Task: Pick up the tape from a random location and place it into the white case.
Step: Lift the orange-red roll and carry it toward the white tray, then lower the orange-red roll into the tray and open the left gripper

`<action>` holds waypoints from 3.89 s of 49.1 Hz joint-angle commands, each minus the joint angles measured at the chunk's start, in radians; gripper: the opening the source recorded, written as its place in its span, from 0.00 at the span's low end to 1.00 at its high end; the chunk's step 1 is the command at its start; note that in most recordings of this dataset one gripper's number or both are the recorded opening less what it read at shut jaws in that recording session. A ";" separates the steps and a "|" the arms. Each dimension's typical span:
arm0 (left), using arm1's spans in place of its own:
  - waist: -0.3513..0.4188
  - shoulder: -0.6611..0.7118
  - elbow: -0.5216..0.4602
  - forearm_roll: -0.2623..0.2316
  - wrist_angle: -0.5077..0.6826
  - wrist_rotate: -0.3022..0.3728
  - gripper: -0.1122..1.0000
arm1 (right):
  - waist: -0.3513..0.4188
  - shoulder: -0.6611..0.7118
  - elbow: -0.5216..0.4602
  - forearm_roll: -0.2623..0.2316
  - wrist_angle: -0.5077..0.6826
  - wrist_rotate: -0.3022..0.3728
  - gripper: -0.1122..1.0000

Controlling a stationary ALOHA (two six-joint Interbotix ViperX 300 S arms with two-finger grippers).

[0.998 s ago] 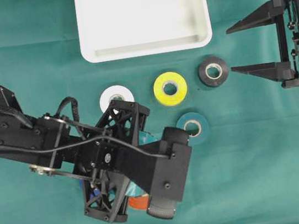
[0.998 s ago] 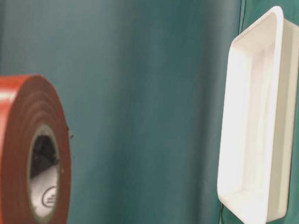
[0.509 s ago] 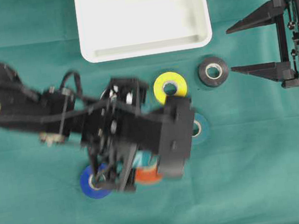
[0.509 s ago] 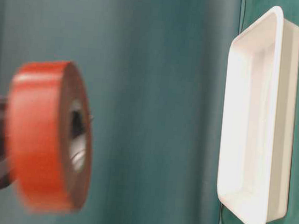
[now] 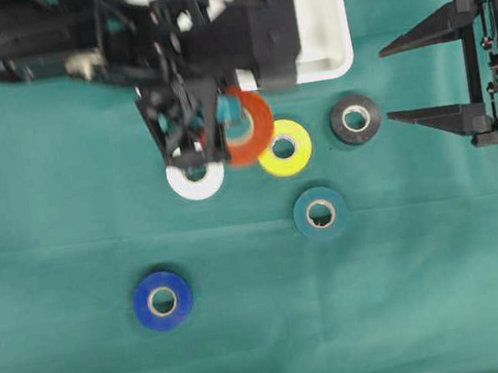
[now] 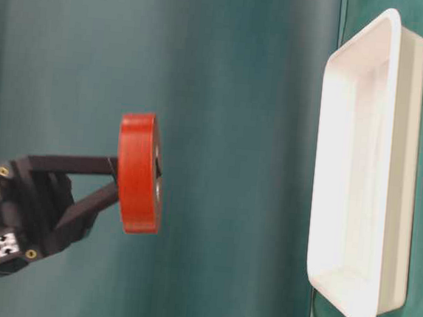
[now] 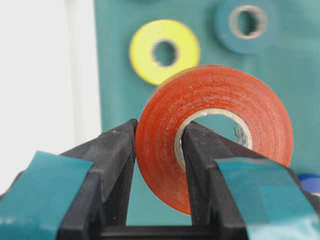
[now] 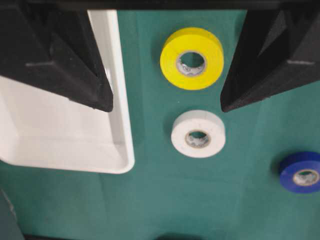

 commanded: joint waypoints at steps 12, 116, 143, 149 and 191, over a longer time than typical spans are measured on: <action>0.132 -0.057 0.014 0.003 -0.002 0.018 0.31 | -0.002 0.000 -0.037 -0.002 0.012 0.000 0.90; 0.344 0.130 0.048 0.000 -0.207 0.101 0.31 | -0.002 0.002 -0.071 -0.009 0.074 -0.003 0.90; 0.407 0.229 0.190 -0.002 -0.457 0.106 0.31 | -0.002 0.011 -0.069 -0.012 0.071 -0.005 0.90; 0.413 0.250 0.190 0.000 -0.488 0.107 0.31 | -0.002 0.017 -0.071 -0.015 0.069 -0.005 0.90; 0.425 0.339 0.193 -0.008 -0.538 0.106 0.31 | -0.002 0.026 -0.071 -0.017 0.069 -0.005 0.90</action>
